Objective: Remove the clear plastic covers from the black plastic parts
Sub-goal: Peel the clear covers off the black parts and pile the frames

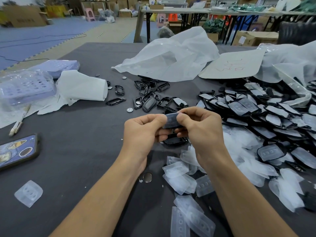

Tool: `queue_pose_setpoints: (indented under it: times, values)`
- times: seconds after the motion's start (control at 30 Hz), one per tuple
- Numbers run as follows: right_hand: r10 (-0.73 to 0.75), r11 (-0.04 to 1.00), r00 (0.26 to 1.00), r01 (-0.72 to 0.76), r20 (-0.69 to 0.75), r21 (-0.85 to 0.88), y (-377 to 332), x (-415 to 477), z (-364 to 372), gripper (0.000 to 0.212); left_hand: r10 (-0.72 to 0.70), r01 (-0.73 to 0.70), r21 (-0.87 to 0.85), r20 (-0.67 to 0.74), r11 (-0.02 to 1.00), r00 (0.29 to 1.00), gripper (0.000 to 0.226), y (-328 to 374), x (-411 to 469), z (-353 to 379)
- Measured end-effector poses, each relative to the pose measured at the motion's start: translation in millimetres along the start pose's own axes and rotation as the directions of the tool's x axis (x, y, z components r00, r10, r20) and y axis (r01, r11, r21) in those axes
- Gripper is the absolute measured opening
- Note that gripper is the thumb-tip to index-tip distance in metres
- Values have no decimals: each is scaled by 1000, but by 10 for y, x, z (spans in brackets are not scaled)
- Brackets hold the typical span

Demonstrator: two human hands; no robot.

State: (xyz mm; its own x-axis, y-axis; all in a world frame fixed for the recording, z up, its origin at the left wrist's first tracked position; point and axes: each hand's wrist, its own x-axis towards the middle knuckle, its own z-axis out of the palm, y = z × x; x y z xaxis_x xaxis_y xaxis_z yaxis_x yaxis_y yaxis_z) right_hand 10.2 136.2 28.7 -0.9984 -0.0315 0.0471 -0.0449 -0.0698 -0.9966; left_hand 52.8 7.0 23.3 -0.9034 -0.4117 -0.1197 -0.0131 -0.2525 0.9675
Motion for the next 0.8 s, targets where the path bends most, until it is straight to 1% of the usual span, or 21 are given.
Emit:
queue_pose_setpoints:
  times: [0.1,0.17,0.2,0.27,0.33,0.47,0.6,0.7,0.8]
  values:
    - [27,999,1000,-28,16,35,-1,7,-11,15,-52,53,-42,15,998,999,34,36,0,-6]
    - [30,998,999,-32,24,46,1,13,-14,14,-74,76,-76,25,994,997,42,41,15,-18]
    - [30,999,999,-32,26,45,3,17,-12,14,-79,81,-82,31,993,996,41,43,21,-24]
    - [26,999,999,-26,22,34,11,17,-12,16,-79,83,-80,47,993,996,32,45,30,-38]
    - [16,1000,1000,-16,12,14,18,17,-18,17,-65,68,-47,75,997,995,27,43,31,-51]
    - [-8,999,1000,7,-15,-51,34,22,-19,17,3,-11,63,122,998,993,33,31,17,-59]
    - [-7,998,1000,6,-20,-65,36,24,-21,17,63,-78,105,141,991,988,31,26,-1,-51]
    - [-2,999,1000,2,7,-38,29,17,-30,19,64,-76,92,127,993,990,28,22,4,-51]
    - [0,999,999,2,38,-51,17,21,-35,21,42,-51,72,119,996,992,25,32,1,-58]
